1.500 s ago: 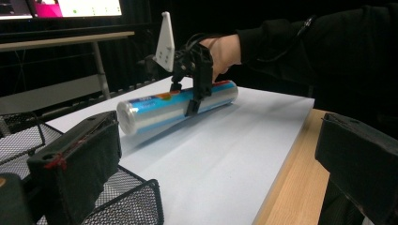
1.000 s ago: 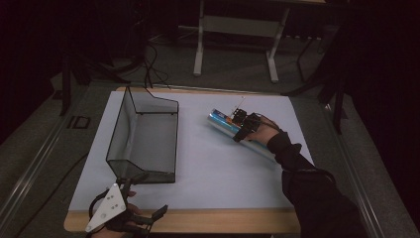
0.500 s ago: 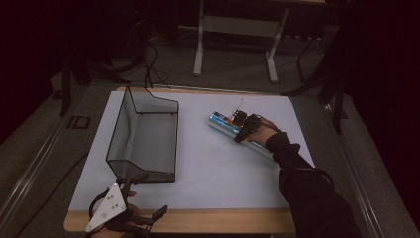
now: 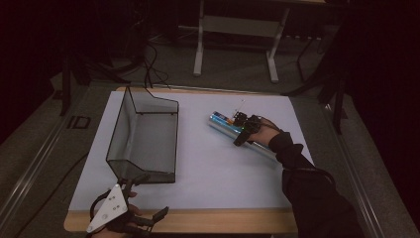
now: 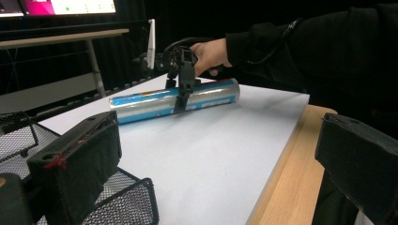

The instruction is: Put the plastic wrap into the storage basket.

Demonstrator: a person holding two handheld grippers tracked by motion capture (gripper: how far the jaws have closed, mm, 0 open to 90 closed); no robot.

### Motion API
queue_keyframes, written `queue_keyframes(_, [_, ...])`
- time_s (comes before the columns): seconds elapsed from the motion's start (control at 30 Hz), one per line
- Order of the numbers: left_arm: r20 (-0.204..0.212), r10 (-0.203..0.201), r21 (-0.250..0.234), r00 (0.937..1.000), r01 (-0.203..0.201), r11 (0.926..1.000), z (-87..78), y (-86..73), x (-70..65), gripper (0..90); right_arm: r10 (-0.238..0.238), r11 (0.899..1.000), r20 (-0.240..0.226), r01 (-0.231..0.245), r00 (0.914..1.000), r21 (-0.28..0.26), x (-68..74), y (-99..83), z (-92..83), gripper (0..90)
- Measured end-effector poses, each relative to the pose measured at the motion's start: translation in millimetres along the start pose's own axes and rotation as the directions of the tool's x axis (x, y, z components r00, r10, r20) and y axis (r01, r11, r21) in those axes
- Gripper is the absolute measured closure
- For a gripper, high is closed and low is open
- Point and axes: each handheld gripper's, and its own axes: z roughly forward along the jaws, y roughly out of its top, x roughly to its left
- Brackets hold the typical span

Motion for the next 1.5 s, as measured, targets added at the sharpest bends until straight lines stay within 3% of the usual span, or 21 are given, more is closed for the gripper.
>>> queue_keyframes(0.07, [0.002, 0.001, 0.000, 1.0000, -0.001, 1.0000, 0.2, 0.1, -0.2, 1.2, -0.015, 1.000, 0.018, 0.015, 0.9997, -0.001, -1.7, -1.3, -2.1, 13.7])
queue_keyframes(0.17, [0.004, -0.001, -0.002, 1.0000, 0.001, 1.0000, 0.1, 0.2, -0.1, 1.2, -0.016, 1.000, -0.004, 0.016, 0.9999, 0.009, -5.1, -2.8, -5.0, 14.9])
queue_keyframes(0.33, [0.007, -0.001, -0.002, 1.0000, 0.001, 1.0000, 0.3, 0.2, -0.2, 1.2, -0.026, 1.000, 0.019, 0.026, 0.9995, 0.010, -6.0, -3.6, -9.4, 15.4])
queue_keyframes(0.37, [0.008, 0.000, 0.001, 1.0000, 0.000, 1.0000, 0.5, 0.1, -0.4, 1.2, 0.003, 1.000, -0.010, -0.003, 0.9999, 0.006, -5.8, -3.5, -10.6, 12.4])
queue_keyframes(0.47, [0.022, 0.000, 0.002, 0.9998, 0.000, 1.0000, 0.7, -0.1, -0.8, 1.2, -0.019, 1.000, -0.013, 0.019, 0.9997, 0.018, -3.7, -3.4, -8.4, 10.5])
queue_keyframes(0.53, [0.024, 0.002, 0.002, 0.9997, -0.002, 1.0000, 0.7, -0.1, -1.1, 1.2, 0.012, 0.999, -0.056, -0.010, 0.9984, 0.035, -6.6, -2.2, -3.8, 10.5])
queue_keyframes(0.67, [0.023, -0.002, -0.002, 0.9997, 0.002, 1.0000, 0.3, -0.2, -0.6, 1.2, 0.010, 0.998, -0.053, -0.006, 0.9986, 0.067, -6.9, -2.5, 1.7, 10.8])
queue_keyframes(0.77, [0.027, -0.003, 0.000, 0.9996, 0.003, 1.0000, 0.3, -0.4, -0.7, 1.2, -0.029, 0.996, -0.028, 0.031, 0.9992, 0.082, -8.1, -3.9, 3.2, 16.6])
queue_keyframes(0.87, [0.044, -0.007, 0.001, 0.9990, 0.007, 1.0000, 1.0, -0.6, -0.9, 1.2, 0.004, 0.996, -0.037, 0.000, 0.9993, 0.093, -11.5, -4.4, 4.8, 16.6])
queue_keyframes(0.97, [0.048, -0.004, 0.004, 0.9988, 0.004, 1.0000, 1.8, -1.0, -1.2, 1.2, 0.000, 0.996, 0.000, 0.000, 1.0000, 0.093, -10.8, -5.1, 6.5, 17.3])
queue_keyframes(1.0, [0.048, -0.004, 0.005, 0.9989, 0.003, 1.0000, 1.9, -1.1, -1.2, 1.2, -0.005, 0.995, 0.012, 0.004, 0.9999, 0.096, -10.3, -5.3, 6.8, 21.2])
queue_keyframes(1.13, [0.048, -0.006, 0.007, 0.9988, 0.006, 1.0000, 2.3, -1.6, -1.0, 1.2, 0.000, 0.995, 0.009, -0.001, 1.0000, 0.098, -10.2, -5.0, 8.2, 23.3])
queue_keyframes(1.2, [0.049, -0.007, 0.009, 0.9988, 0.006, 0.9999, 2.8, -1.9, -1.2, 1.2, 0.006, 0.994, -0.028, -0.003, 0.9996, 0.109, -10.6, -3.4, 11.0, 30.6])
queue_keyframes(1.5, [0.051, -0.001, 0.022, 0.9987, 0.000, 0.9998, 4.2, -2.2, -2.1, 1.2, 0.026, 0.983, -0.031, -0.020, 0.9992, 0.182, -10.0, 4.1, 13.1, 31.3])
